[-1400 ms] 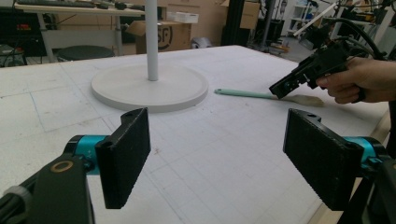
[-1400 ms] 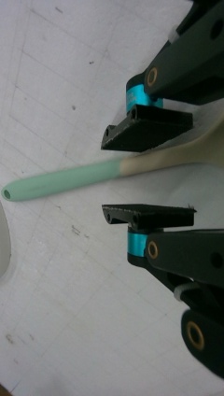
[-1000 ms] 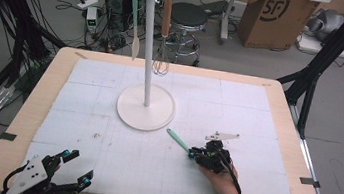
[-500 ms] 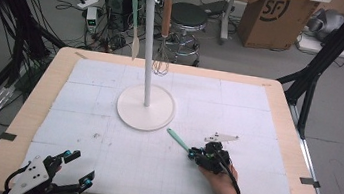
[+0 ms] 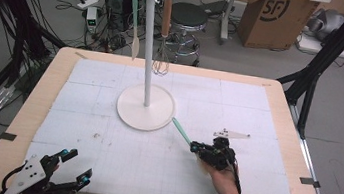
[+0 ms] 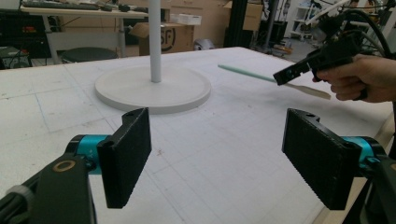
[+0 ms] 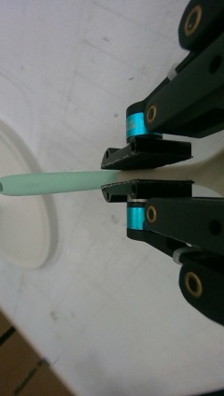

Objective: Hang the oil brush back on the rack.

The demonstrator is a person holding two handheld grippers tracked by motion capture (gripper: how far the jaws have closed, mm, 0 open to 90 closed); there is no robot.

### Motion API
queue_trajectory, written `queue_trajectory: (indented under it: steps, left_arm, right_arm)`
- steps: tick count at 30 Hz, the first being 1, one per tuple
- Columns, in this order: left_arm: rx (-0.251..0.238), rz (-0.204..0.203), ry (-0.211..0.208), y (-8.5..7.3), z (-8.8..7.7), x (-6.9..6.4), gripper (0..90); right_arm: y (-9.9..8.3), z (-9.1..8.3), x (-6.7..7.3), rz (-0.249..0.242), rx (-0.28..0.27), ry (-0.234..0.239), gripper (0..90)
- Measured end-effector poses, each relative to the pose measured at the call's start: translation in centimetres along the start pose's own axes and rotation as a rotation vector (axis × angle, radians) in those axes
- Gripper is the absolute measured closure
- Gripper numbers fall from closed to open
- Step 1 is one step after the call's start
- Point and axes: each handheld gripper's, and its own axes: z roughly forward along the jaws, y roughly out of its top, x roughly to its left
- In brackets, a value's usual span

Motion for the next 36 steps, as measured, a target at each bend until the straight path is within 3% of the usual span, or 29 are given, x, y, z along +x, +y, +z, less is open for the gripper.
queue_trajectory:
  steps: [5,13,22,31,36]
  left_arm:
    - [0.0,0.004,-0.003,0.0,0.1,-0.2,24.6]
    - [-0.003,0.006,-0.006,0.0,0.0,-0.2,24.9]
    - [-0.01,-0.007,0.002,0.1,0.1,-0.2,23.8]
    - [-0.015,-0.008,0.006,0.1,-0.1,0.0,23.8]
    - [-0.015,-0.006,0.004,0.1,0.1,-0.1,24.0]
  right_arm:
    - [1.0,-0.7,0.5,0.014,-0.071,0.062,83.0]
    - [3.2,-1.4,2.8,-0.063,-0.172,0.128,83.0]
    - [6.2,-2.4,5.2,-0.087,-0.295,0.224,83.0]
    - [8.5,-3.8,5.8,-0.067,-0.4,0.259,83.0]
    - [9.6,-4.1,6.1,-0.053,-0.427,0.276,83.0]
